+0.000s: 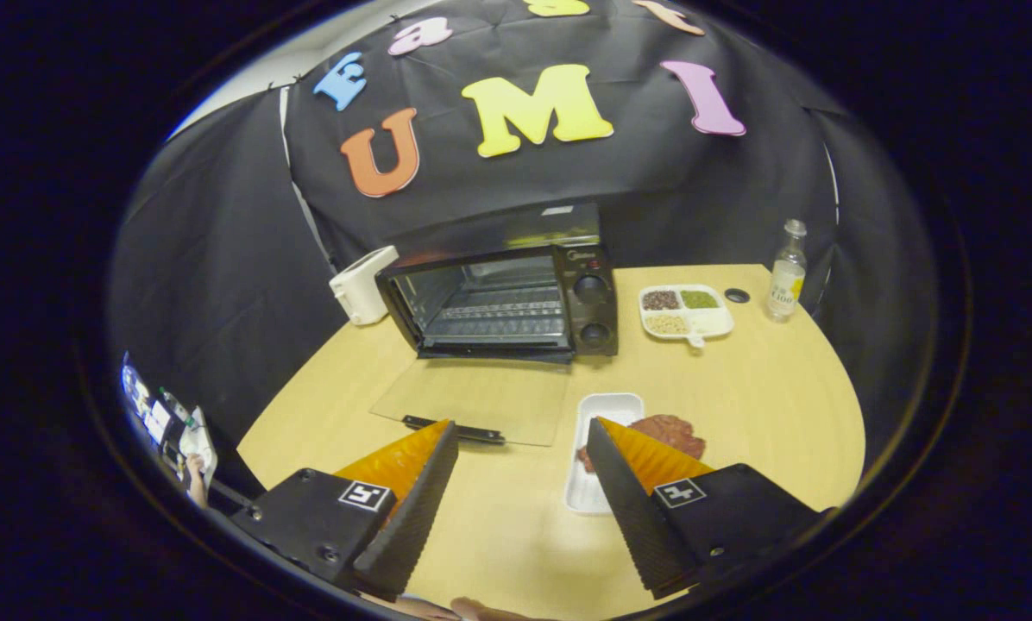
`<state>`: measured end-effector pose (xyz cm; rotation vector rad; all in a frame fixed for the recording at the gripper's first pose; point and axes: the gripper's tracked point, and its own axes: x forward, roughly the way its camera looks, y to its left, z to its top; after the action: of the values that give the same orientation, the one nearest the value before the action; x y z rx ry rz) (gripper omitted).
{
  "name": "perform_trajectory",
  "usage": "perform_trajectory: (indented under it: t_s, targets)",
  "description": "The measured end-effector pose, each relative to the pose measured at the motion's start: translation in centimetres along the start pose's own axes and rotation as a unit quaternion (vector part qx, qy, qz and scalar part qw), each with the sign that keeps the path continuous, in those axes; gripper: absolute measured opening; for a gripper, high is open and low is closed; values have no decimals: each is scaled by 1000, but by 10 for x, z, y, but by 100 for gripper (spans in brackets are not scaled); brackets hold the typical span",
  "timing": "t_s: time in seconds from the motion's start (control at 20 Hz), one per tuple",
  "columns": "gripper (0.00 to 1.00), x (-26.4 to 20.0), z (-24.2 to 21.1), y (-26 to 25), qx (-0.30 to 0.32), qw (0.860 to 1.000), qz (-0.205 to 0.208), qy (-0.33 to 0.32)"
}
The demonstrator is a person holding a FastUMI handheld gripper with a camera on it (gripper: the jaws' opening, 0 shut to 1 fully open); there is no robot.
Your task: Open the toaster oven, put the food inside, and close the toaster oven door.
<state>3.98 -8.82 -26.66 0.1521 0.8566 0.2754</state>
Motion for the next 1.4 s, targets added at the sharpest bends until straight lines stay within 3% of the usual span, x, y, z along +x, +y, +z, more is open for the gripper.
perform_trajectory:
  t_s: [0.45, 0.55, 0.8, 1.1, 1.15, 1.3, 1.4]
  targets:
    - [89, 12, -3, -109, 46, 995, 2, 87]
    - [84, 17, -8, -112, 71, 992, 26, 97]
    - [60, 30, -28, -107, 123, 982, 74, 119]
    - [31, 39, -43, -113, 167, 975, 70, 131]
    - [32, 39, -43, -109, 171, 973, 79, 130]
    - [12, 32, -41, -98, 186, 971, 83, 125]
    - [10, 20, -35, -88, 165, 977, 74, 115]
